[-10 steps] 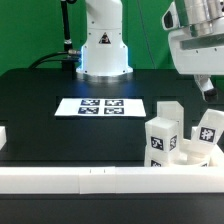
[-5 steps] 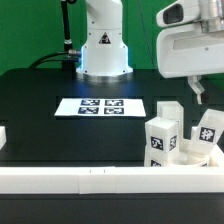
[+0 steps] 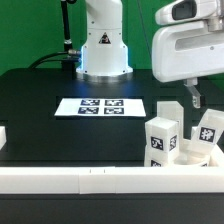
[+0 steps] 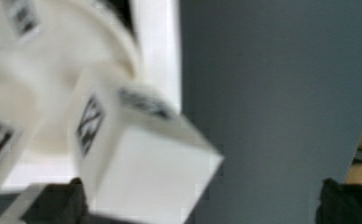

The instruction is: Assemble stool

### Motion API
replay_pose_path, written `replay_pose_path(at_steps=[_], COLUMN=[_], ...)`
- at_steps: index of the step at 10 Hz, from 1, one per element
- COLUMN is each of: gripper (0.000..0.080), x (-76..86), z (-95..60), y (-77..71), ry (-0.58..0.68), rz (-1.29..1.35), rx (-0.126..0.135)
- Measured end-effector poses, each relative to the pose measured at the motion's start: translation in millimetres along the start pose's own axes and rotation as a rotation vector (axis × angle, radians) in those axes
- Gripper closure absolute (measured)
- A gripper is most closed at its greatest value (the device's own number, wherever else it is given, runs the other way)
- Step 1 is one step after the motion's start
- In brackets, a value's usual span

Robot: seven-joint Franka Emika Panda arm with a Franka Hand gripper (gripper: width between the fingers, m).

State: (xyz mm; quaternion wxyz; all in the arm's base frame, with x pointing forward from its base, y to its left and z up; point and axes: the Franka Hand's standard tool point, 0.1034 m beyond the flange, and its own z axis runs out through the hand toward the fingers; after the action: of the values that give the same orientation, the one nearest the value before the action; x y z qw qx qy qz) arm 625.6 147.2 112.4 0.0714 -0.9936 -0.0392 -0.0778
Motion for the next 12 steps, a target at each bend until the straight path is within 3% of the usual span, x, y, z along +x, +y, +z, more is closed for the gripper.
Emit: replay_pose_path(at_steps=[1, 3, 6, 9, 12], gripper=[0.0151, 0.0151, 0.0151, 0.0151, 0.0151], x=[5.1, 3.0, 3.8, -8.6, -9.1], z=[-3.0, -0.4, -1.1, 8.4, 11.1], y=[7.8, 9.1, 15.6, 13.8, 16.4], ry=[0.018, -0.001, -0.011, -0.139, -0.139], rz=[-0.231, -0.52, -0.689, -0.871, -0.887], rx=[-0.02, -0.059, -0.074, -0.1, -0.11])
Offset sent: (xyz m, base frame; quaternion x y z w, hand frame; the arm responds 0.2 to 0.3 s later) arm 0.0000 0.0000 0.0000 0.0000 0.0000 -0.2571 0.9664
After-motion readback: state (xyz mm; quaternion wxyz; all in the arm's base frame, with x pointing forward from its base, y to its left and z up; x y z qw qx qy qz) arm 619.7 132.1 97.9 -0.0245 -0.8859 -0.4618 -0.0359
